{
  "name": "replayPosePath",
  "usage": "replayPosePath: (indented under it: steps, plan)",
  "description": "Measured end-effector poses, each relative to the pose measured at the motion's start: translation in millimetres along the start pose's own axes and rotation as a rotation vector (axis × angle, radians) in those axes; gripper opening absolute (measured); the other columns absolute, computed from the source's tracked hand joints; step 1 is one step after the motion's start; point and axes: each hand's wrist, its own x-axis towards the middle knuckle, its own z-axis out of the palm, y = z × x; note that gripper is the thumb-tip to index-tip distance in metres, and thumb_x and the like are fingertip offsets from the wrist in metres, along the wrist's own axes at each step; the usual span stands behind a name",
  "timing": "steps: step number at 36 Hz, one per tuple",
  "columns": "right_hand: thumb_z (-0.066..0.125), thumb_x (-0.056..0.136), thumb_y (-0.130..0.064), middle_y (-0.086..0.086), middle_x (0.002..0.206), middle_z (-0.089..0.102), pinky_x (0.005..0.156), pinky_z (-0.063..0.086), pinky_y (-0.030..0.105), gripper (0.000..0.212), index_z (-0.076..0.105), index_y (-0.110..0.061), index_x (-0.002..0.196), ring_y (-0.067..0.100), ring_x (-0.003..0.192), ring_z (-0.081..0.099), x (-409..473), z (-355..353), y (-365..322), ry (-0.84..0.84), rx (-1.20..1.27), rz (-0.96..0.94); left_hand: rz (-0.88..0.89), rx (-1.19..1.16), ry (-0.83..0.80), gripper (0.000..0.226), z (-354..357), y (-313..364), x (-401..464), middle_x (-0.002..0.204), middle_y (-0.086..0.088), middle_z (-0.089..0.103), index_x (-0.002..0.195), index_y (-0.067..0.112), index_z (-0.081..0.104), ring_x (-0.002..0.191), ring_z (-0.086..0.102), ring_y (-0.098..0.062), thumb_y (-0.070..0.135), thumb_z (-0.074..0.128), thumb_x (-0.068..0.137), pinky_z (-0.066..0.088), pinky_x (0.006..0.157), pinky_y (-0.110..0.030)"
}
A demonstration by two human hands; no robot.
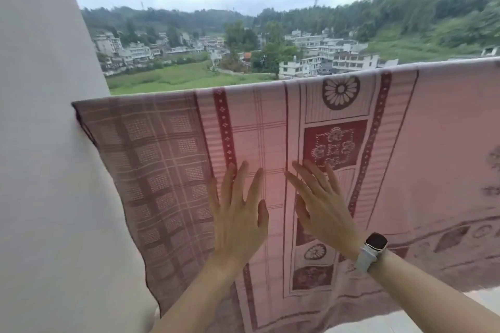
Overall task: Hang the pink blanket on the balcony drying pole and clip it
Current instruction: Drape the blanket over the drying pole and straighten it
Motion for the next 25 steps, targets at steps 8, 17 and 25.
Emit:
replayPosePath:
  steps: [8, 17, 25]
  plan:
    - [0.033, 0.082, -0.024, 0.007, 0.131, 0.054, 0.105, 0.029, 0.058, 0.046, 0.053, -0.014, 0.123, 0.029, 0.127, 0.044, -111.6, -61.5, 184.4, -0.033, -0.108, 0.393, 0.163, 0.006, -0.359, 0.054, 90.9, 164.9, 52.5, 0.154, -0.006, 0.02, 0.143, 0.024, 0.026, 0.142, 0.013, -0.028, 0.034, 0.034, 0.091, 0.008, 0.113, -0.055]
    - [0.029, 0.08, -0.025, 0.013, 0.12, 0.061, 0.095, 0.039, 0.057, 0.051, 0.06, -0.009, 0.117, 0.032, 0.114, 0.055, -195.1, -177.3, 403.7, 0.005, -0.264, 0.637, 0.486, -0.102, -0.197, 0.06, 155.2, 415.9, 163.3, 0.137, -0.013, 0.047, 0.128, 0.016, 0.051, 0.129, 0.041, -0.032, 0.022, 0.068, 0.071, 0.027, 0.105, -0.059]
    - [0.028, 0.081, -0.026, 0.012, 0.121, 0.06, 0.097, 0.042, 0.049, 0.052, 0.059, -0.01, 0.119, 0.03, 0.114, 0.055, -201.4, -246.6, 542.8, 0.084, -0.298, 0.644, 0.512, -0.056, -0.095, 0.062, 192.9, 567.0, 275.7, 0.152, -0.008, 0.022, 0.142, 0.021, 0.029, 0.142, 0.014, -0.028, 0.035, 0.052, 0.087, 0.004, 0.112, -0.054]
